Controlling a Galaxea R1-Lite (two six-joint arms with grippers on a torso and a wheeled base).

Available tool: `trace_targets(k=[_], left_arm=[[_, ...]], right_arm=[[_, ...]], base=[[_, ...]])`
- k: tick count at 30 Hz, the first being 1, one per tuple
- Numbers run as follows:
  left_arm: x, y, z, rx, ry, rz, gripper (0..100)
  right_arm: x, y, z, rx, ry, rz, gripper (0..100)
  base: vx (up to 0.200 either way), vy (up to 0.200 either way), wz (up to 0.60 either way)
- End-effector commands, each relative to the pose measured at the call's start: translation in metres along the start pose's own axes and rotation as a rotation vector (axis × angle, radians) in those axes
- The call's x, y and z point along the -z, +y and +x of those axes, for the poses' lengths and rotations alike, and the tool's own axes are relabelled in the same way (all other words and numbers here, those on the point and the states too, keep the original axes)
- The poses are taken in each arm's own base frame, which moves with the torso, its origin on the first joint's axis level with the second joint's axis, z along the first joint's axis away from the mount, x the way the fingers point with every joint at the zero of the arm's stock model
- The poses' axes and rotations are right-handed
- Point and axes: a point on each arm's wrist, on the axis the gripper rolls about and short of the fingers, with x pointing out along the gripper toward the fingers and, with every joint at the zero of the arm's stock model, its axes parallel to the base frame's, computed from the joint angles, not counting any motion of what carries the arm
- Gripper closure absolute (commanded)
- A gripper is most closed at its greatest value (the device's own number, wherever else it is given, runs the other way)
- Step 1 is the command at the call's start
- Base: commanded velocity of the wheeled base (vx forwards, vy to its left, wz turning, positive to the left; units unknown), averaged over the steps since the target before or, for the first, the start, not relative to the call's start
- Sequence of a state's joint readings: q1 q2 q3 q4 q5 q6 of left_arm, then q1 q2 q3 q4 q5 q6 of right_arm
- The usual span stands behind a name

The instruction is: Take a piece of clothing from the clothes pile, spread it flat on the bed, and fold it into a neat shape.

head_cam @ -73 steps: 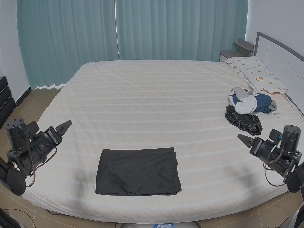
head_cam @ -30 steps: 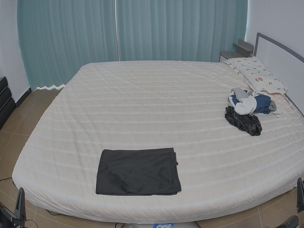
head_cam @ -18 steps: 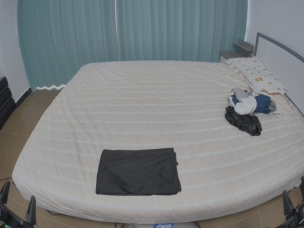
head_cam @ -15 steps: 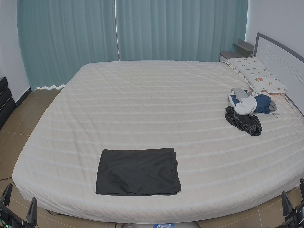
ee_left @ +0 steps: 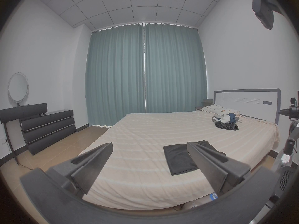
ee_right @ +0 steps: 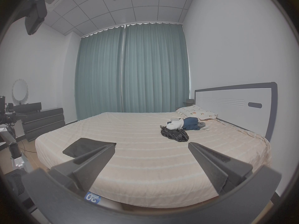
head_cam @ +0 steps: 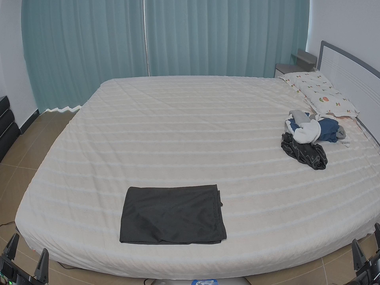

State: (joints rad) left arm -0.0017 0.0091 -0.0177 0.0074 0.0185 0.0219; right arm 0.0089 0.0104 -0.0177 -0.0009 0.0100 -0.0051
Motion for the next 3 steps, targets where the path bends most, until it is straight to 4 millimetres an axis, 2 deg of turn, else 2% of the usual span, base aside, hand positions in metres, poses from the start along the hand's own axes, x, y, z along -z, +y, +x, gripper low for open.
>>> trace_targets(k=[1, 3], left_arm=[[0.0053, -0.0001, 0.0006, -0.003, 0.010, -0.002, 0], [0.0053, 0.0000, 0.0006, -0.004, 0.010, -0.005, 0]], right_arm=[[0.0051, 0.0000, 0.0005, -0.001, 0.007, -0.001, 0], [0.0051, 0.0000, 0.0005, -0.001, 0.007, -0.001, 0]], base=[[0.000, 0.000, 0.00], [0.000, 0.000, 0.00]])
